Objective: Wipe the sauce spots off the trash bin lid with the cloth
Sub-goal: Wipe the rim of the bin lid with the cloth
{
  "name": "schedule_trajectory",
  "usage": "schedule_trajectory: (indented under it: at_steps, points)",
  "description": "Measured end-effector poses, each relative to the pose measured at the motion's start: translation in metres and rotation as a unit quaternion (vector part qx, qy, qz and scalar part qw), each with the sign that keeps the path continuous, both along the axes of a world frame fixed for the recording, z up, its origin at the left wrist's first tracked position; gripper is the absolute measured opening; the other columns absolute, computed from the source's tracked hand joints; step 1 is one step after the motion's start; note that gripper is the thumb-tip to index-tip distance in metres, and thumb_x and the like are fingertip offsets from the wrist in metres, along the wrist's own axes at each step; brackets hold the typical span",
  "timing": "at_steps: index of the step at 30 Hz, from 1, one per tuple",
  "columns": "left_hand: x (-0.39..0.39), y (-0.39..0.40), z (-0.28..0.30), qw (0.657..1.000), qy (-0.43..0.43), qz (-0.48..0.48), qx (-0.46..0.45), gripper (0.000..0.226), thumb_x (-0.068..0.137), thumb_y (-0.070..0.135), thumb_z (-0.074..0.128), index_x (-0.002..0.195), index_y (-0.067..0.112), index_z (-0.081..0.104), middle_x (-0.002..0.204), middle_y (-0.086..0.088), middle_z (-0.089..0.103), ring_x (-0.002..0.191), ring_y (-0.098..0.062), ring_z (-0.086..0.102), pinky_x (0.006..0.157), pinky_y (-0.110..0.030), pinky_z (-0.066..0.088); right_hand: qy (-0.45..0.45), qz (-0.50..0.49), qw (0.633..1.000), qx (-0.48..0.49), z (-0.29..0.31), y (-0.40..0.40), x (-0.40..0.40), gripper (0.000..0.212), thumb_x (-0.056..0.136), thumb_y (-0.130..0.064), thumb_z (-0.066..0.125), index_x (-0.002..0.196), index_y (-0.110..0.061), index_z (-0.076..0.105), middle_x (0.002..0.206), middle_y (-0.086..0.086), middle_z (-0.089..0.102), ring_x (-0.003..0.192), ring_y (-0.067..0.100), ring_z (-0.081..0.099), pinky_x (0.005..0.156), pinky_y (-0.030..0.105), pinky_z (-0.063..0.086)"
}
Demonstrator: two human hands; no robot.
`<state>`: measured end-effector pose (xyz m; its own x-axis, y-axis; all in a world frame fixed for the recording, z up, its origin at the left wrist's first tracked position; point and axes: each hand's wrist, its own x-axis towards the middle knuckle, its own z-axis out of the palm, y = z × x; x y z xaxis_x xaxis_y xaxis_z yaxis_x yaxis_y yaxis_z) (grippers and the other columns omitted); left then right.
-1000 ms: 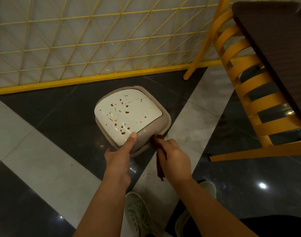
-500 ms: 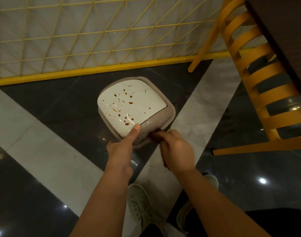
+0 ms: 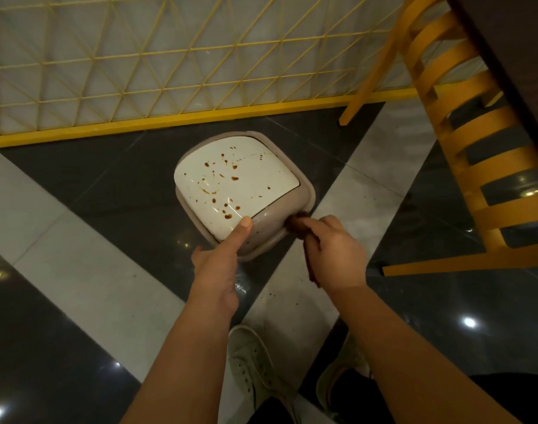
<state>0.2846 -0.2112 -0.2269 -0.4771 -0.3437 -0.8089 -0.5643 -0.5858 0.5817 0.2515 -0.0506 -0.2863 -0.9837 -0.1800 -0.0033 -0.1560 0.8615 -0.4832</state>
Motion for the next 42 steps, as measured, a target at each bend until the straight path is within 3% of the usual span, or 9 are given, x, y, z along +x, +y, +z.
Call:
schedule_trajectory:
  at_steps: [8,11,18,24,27,31,35,39,42]
  points:
    - [-0.001,0.001,-0.002,1.000,0.017,0.011,-0.005,0.097,0.060,0.041,0.083,0.142,0.015,0.040,0.132,-0.005,0.056,0.116,-0.020,0.052,0.104,-0.046,0.035,-0.022,0.110,0.993,-0.018,-0.002,-0.047,0.043,0.030,0.078,-0.019,0.072,0.107,-0.024,0.068,0.095,-0.001,0.066,0.063,0.016,0.063,0.054,0.025,0.055]
    - [0.000,0.000,-0.004,1.000,0.011,0.011,-0.009,0.094,0.063,0.041,0.083,0.142,0.014,0.040,0.132,-0.005,0.056,0.120,-0.022,0.052,0.105,-0.046,0.034,0.011,0.158,0.987,-0.004,-0.005,-0.043,0.036,0.025,0.082,-0.022,0.064,0.106,-0.023,0.068,0.097,0.002,0.067,0.063,0.020,0.063,0.053,0.031,0.056]
    - [-0.003,-0.002,-0.008,1.000,-0.001,0.008,0.015,0.099,0.064,0.041,0.083,0.146,0.018,0.034,0.142,-0.005,0.048,0.130,-0.026,0.045,0.110,-0.052,0.028,-0.001,0.005,1.000,0.026,0.007,-0.006,-0.008,0.026,0.093,-0.019,0.052,0.116,-0.026,0.061,0.095,-0.001,0.058,0.068,0.013,0.055,0.061,0.023,0.048]
    - [-0.002,0.001,-0.006,1.000,0.000,0.016,0.007,0.075,0.072,0.036,0.079,0.135,0.013,0.047,0.105,0.000,0.060,0.087,-0.013,0.053,0.087,-0.036,0.037,-0.016,0.132,0.991,-0.033,-0.006,-0.056,0.048,0.026,0.081,-0.020,0.068,0.106,-0.025,0.068,0.093,-0.001,0.066,0.064,0.017,0.063,0.055,0.026,0.055]
    - [-0.001,0.001,-0.005,1.000,-0.005,0.016,-0.001,0.075,0.069,0.038,0.080,0.133,0.013,0.051,0.112,-0.003,0.061,0.100,-0.018,0.057,0.086,-0.033,0.040,0.025,0.177,0.984,-0.018,-0.009,-0.054,0.040,0.024,0.083,-0.022,0.066,0.107,-0.024,0.069,0.095,0.001,0.068,0.066,0.020,0.064,0.055,0.031,0.056]
    - [-0.003,0.000,-0.006,1.000,-0.006,0.018,0.007,0.086,0.065,0.041,0.082,0.139,0.016,0.045,0.133,-0.004,0.055,0.125,-0.024,0.049,0.106,-0.045,0.034,-0.013,0.011,0.999,-0.050,-0.003,-0.011,0.007,0.028,0.092,-0.020,0.051,0.115,-0.032,0.063,0.098,-0.005,0.060,0.077,0.013,0.059,0.065,0.024,0.050]
    - [-0.005,0.001,-0.005,1.000,-0.004,0.018,0.013,0.088,0.067,0.040,0.082,0.142,0.016,0.041,0.139,-0.004,0.050,0.130,-0.025,0.045,0.109,-0.047,0.030,-0.105,-0.207,0.952,-0.201,-0.003,-0.012,-0.021,0.027,0.094,-0.029,0.051,0.119,-0.037,0.058,0.103,-0.011,0.061,0.093,0.008,0.060,0.084,0.030,0.052]
    - [-0.004,0.003,-0.002,1.000,-0.018,0.020,0.016,0.084,0.064,0.041,0.082,0.137,0.018,0.047,0.127,-0.008,0.060,0.112,-0.025,0.057,0.094,-0.041,0.043,-0.089,-0.158,0.927,-0.329,0.012,-0.052,0.014,0.029,0.092,-0.024,0.055,0.119,-0.034,0.055,0.110,-0.014,0.062,0.100,0.002,0.058,0.089,0.028,0.052]
    - [-0.004,0.002,0.000,0.999,-0.024,0.026,0.027,0.072,0.069,0.041,0.080,0.130,0.016,0.051,0.110,-0.006,0.065,0.091,-0.019,0.060,0.081,-0.037,0.046,-0.071,-0.038,0.958,-0.275,0.012,-0.057,0.042,0.029,0.091,-0.018,0.057,0.116,-0.030,0.058,0.113,-0.011,0.062,0.101,0.000,0.056,0.090,0.022,0.049]
